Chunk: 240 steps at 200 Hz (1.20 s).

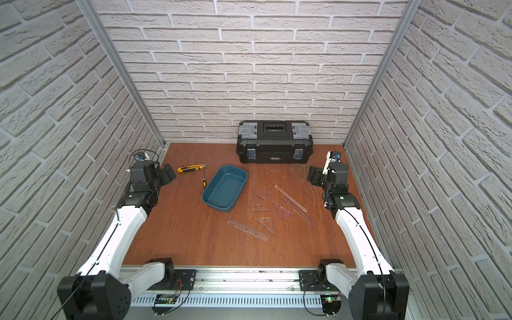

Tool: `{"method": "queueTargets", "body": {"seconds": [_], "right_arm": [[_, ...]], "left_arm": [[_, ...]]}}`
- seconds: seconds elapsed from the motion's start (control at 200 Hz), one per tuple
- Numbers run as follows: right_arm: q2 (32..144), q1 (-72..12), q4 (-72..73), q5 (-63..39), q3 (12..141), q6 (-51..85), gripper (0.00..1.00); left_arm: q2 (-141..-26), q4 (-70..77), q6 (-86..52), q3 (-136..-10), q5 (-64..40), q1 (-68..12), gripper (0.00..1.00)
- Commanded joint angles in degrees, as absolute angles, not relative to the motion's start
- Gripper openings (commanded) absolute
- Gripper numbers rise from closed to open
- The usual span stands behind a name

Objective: Put the scattered rulers into the storage box
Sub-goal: Pick up the ruler from the center of the board.

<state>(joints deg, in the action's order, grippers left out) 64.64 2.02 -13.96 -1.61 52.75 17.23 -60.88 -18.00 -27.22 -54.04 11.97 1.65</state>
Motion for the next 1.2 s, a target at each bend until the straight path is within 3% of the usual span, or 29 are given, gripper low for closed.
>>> {"method": "queueTargets", "body": {"seconds": [0.0, 0.11, 0.305, 0.515, 0.75, 1.195], "right_arm": [[69.44, -0.32, -22.86, -12.28, 57.34, 17.95, 0.76], [75.32, -5.98, -27.59, -11.21, 61.96, 15.23, 0.71], [87.69, -16.69, -35.72, -4.30, 69.94, 10.80, 0.51], [96.84, -18.63, -39.44, -1.57, 74.28, 7.96, 0.38], [104.31, -18.68, -40.85, 2.39, 76.67, 3.87, 0.36], [111.22, -18.03, -39.66, 4.31, 80.72, 1.48, 0.36]], "left_arm": [[-59.13, -30.45, -34.86, -56.66, -1.40, -1.78, 0.92], [-56.62, -32.44, -36.56, -56.86, -2.25, -10.52, 0.89], [-54.57, -33.49, -39.56, -55.32, -7.57, -20.24, 0.86], [-55.47, -30.98, -40.78, -52.82, -10.46, -30.13, 0.86], [-59.08, -26.64, -41.01, -51.44, -9.95, -37.91, 0.86], [-61.60, -23.78, -41.57, -50.80, -12.43, -38.67, 0.89]]}}
